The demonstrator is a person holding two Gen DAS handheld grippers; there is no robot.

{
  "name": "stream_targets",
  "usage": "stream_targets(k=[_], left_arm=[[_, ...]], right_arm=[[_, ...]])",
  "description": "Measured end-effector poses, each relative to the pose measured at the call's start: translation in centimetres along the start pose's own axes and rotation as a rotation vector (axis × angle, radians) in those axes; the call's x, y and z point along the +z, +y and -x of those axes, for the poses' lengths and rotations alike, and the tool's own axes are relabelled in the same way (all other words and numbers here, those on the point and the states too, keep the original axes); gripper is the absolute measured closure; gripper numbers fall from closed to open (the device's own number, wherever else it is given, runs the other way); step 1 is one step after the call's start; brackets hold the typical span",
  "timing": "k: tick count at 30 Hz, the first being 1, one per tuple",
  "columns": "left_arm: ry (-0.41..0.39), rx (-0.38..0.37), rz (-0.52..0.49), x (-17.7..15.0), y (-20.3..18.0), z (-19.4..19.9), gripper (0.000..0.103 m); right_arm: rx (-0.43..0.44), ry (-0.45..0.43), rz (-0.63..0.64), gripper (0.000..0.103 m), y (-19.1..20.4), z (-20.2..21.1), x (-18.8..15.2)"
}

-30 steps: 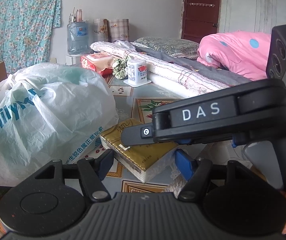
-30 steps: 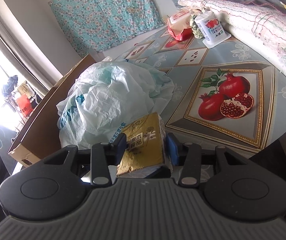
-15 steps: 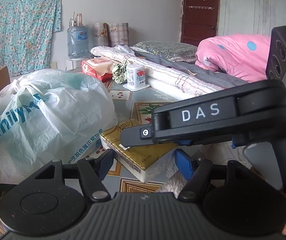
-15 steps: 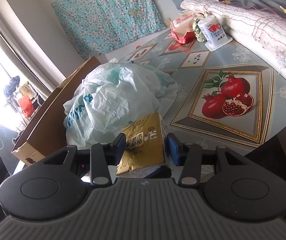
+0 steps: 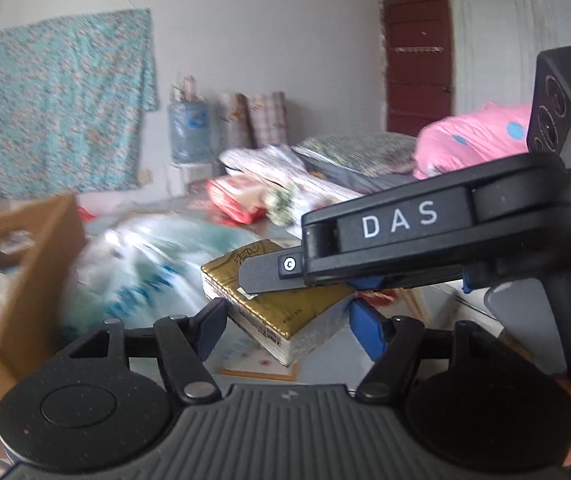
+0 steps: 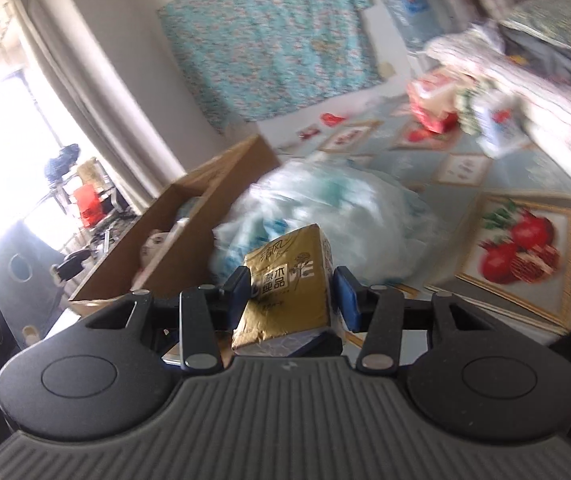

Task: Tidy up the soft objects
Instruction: 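Lower the gold package into the cardboard box and open the right gripper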

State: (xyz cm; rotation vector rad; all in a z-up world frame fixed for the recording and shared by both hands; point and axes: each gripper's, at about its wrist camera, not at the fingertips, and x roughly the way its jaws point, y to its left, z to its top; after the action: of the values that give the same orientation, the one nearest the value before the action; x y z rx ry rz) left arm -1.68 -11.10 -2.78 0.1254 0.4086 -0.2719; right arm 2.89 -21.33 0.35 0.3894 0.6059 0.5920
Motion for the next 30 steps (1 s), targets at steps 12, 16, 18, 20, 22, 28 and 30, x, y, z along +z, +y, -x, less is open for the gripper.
stream_targets(k=[12, 16, 18, 20, 22, 28, 30], left_arm=[[0.095, 0.312, 0.119, 5.2, 13.7, 4.2, 0.033], [0.226, 0.29, 0.216, 5.3, 20.0, 3.5, 0.033], [0.295, 0.269, 0.275, 4.8, 22.9, 2.9, 0.033], [0.374, 0.245, 0.346, 3.8, 25.8, 2.2, 0.033], [0.443, 0.224, 0.403, 2.9, 27.9, 1.1, 0.033], [0.574, 0.206, 0.457, 0.4, 30.9, -0.4, 0.033], [0.598, 0.202, 0.446, 0.1, 31.1, -0.7, 0.033]], right_arm=[[0.319, 0.302, 0.222, 0.051, 14.3, -14.8, 7.0], [0.331, 0.47, 0.268, 0.05, 18.0, -21.1, 7.7], [0.324, 0.542, 0.298, 0.05, 19.5, -23.8, 7.3], [0.31, 0.617, 0.305, 0.05, 20.4, -26.2, 6.6], [0.294, 0.685, 0.31, 0.05, 21.1, -28.5, 5.7], [0.263, 0.823, 0.277, 0.05, 21.5, -32.5, 4.1], [0.259, 0.845, 0.263, 0.05, 21.4, -33.1, 3.7]])
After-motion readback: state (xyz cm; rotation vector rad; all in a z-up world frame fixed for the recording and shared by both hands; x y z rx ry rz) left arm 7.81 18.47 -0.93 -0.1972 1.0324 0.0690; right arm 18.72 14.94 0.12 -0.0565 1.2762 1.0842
